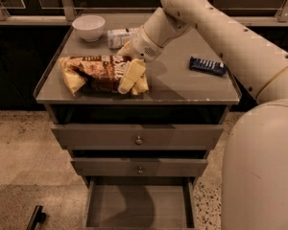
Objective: Place brown chip bag into bottom drawer
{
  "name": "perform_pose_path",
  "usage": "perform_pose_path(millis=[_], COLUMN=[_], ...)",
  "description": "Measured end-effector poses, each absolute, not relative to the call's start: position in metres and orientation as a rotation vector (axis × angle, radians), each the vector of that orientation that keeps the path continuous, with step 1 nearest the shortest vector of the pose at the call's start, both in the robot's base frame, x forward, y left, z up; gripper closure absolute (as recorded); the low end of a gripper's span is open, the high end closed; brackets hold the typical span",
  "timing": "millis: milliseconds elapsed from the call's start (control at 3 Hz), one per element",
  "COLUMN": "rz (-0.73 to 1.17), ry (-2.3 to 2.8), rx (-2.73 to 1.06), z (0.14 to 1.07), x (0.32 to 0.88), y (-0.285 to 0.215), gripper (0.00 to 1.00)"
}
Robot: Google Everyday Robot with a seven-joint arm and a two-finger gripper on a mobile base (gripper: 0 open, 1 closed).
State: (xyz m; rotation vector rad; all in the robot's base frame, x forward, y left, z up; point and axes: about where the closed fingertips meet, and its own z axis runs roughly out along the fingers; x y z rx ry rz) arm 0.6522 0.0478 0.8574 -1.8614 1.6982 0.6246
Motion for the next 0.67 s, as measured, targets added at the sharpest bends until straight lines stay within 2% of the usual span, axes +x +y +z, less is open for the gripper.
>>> perform_pose_path(millis=[667], rz=[0.625], ry=[1.698], rx=[-1.862], z=[0.8573], x=[0.6522], y=[0.0479], gripper=[0.66])
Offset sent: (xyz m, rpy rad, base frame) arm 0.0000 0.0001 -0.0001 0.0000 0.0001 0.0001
